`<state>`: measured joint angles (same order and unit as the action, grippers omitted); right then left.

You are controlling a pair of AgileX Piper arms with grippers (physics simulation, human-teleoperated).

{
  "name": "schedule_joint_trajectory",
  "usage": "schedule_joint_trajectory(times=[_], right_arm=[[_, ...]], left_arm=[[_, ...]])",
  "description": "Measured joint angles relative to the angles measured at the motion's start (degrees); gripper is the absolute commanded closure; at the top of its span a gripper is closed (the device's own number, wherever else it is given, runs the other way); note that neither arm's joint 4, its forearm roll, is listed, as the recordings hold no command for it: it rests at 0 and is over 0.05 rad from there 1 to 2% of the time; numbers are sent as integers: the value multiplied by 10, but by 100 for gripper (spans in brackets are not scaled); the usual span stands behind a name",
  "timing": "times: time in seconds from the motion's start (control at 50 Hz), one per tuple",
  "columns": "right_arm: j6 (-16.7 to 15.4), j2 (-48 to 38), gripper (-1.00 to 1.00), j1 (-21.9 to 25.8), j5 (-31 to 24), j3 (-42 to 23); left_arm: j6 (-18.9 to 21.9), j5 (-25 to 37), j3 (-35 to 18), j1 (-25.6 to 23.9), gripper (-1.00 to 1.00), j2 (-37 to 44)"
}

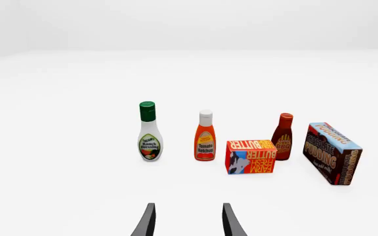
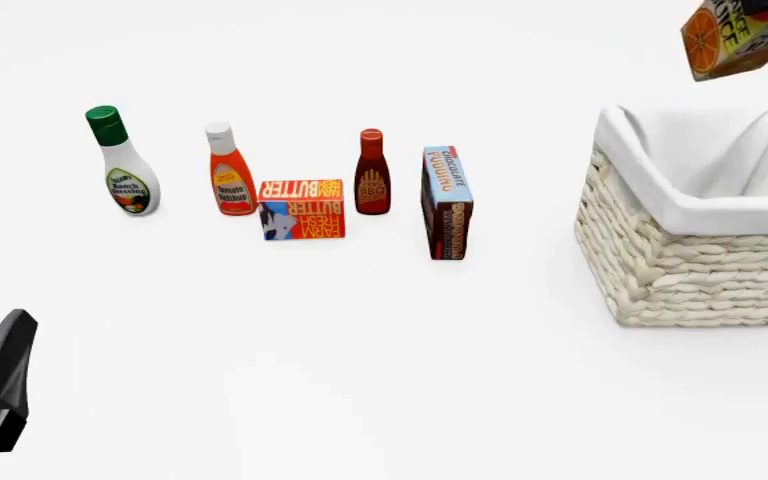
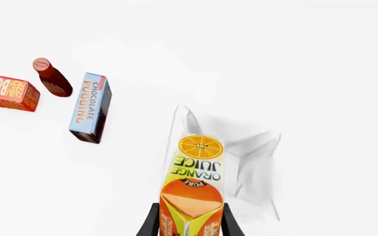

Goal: Pick the orange juice and place it in the basket.

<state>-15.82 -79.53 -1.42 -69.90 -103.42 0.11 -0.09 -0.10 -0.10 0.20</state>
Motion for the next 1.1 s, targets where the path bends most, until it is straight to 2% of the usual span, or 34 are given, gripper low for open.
schedule_joint_trajectory(times=[0.54,1.1], right_arm=[[9,25,100,-51,0,24],[80,-10,100,-51,0,8]], left_arm=[[0,0,0,0,-100,0],[0,0,0,0,-100,0]])
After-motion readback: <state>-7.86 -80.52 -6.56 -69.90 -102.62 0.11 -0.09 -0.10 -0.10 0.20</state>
